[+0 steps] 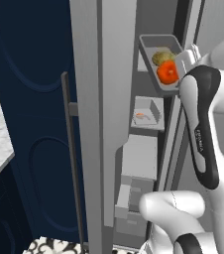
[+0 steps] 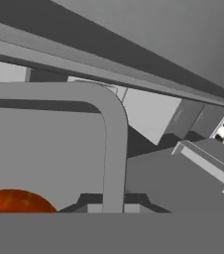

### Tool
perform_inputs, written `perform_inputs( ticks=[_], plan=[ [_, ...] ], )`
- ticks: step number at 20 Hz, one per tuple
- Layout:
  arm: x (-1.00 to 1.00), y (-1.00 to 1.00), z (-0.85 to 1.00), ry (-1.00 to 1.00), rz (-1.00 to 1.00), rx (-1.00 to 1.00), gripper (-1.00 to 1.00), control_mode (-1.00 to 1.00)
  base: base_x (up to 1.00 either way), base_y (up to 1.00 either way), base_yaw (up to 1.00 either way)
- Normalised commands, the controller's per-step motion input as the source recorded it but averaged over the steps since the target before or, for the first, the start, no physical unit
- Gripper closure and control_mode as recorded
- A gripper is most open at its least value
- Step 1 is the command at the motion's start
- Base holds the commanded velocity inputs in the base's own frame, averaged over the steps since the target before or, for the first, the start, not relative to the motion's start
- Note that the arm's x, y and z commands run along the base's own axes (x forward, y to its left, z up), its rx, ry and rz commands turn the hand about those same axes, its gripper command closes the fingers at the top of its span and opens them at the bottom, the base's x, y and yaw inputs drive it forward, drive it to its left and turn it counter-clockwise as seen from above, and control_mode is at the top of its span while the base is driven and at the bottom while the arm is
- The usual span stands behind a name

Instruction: Take the meat container that has the shrimp and place it on the second highest rack of the freezer. Then take the vegetable container that has the potato and squash and place it on the highest rack of the freezer.

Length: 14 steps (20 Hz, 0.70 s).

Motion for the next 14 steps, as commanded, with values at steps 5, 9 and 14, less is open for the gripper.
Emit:
perform_inputs(
  ticks=[5,9,14],
  plan=[
    [0.76,-0.14,0.1,0.01,0.0,0.0,1.0,-1.0,0.0,0.0,0.0],
    [0.75,-0.02,0.01,0.0,0.0,0.0,1.0,-1.0,0.0,0.0,0.0],
    [0.62,0.0,0.0,0.0,0.08,0.0,1.0,-1.0,0.0,0.0,0.0]
  ],
)
